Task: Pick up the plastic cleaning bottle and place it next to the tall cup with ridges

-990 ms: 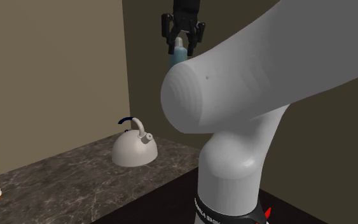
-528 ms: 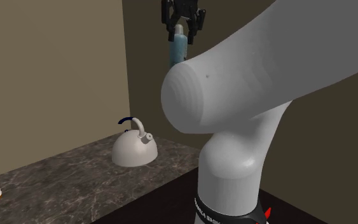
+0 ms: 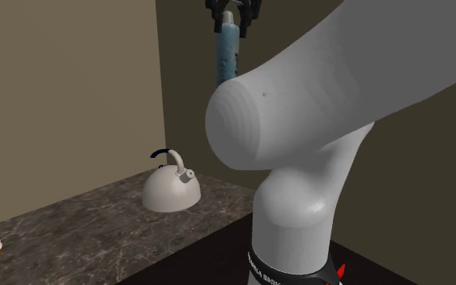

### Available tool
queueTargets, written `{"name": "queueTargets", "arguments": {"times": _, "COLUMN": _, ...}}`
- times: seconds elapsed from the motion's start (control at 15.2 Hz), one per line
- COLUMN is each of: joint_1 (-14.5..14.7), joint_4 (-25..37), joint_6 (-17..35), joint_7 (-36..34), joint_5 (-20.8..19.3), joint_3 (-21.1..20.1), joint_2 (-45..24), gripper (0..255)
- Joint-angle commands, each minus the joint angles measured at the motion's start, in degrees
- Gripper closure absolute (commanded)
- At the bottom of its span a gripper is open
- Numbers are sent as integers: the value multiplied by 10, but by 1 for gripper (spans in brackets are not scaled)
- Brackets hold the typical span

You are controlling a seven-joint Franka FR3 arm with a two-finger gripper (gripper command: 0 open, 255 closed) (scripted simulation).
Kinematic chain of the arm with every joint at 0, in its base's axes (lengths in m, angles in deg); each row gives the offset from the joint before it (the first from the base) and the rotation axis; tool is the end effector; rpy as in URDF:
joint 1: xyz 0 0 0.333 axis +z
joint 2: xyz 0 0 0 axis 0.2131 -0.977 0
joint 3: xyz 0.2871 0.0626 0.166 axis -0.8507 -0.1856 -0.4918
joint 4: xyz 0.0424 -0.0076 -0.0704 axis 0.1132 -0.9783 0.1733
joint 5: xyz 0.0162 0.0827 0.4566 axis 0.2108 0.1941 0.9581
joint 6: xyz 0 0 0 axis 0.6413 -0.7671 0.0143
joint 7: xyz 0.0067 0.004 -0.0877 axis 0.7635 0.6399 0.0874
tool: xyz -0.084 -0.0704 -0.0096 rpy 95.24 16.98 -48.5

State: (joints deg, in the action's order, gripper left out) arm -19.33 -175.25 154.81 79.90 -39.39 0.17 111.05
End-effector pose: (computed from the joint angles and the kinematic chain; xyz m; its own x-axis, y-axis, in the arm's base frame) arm 0.3019 -0.1455 0.6814 0.9799 -0.1412 0.1412 -0.1352 -0.9895 -0.0515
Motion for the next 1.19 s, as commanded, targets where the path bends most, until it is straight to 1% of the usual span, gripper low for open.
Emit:
{"name": "queueTargets", "arguments": {"times": 0.0, "joint_1": 1, "joint_4": 15, "joint_6": -10, "joint_7": 0, "joint_5": 1, "joint_3": -1, "joint_2": -5, "gripper": 255}}
{"name": "queueTargets", "arguments": {"times": 0.33, "joint_1": 19, "joint_4": 13, "joint_6": 31, "joint_7": -57, "joint_5": 37, "joint_3": -53, "joint_2": -45, "gripper": 255}}
{"name": "queueTargets", "arguments": {"times": 0.59, "joint_1": 33, "joint_4": 23, "joint_6": 63, "joint_7": -102, "joint_5": 61, "joint_3": -93, "joint_2": -87, "gripper": 255}}
{"name": "queueTargets", "arguments": {"times": 1.12, "joint_1": 55, "joint_4": 76, "joint_6": 121, "joint_7": -186, "joint_5": 91, "joint_3": -169, "joint_2": -194, "gripper": 255}}
